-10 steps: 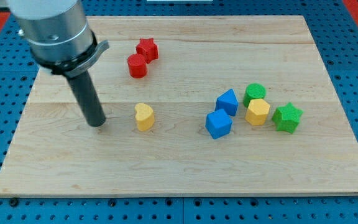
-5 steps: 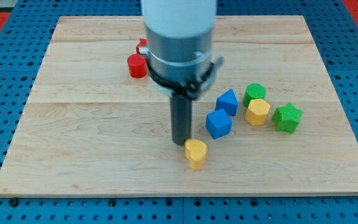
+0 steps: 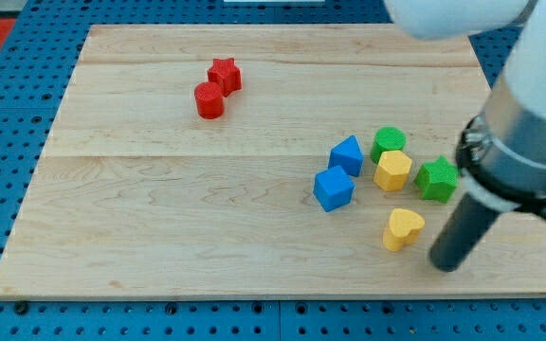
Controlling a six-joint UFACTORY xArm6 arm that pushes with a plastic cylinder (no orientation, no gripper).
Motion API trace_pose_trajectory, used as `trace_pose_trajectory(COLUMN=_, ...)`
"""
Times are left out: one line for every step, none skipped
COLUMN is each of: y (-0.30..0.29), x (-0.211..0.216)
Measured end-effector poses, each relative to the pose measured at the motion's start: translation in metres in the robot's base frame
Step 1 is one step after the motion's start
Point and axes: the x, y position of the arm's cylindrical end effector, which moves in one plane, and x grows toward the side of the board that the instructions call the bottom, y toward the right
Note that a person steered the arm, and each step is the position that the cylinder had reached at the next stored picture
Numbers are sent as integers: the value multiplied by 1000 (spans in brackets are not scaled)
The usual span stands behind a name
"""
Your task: Move the yellow heart to the bottom right
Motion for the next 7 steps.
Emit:
trace_pose_trajectory(y=-82, x=0)
trace_pose_trajectory(y=-63, x=-21)
trace_pose_trajectory(y=-17, x=-22)
trace_pose_trajectory(y=-43, x=-30)
trace_pose_trajectory(y=4, x=-45)
trace_pose_trajectory(y=-7, x=-49)
trace_pose_trajectory(y=9, x=-88)
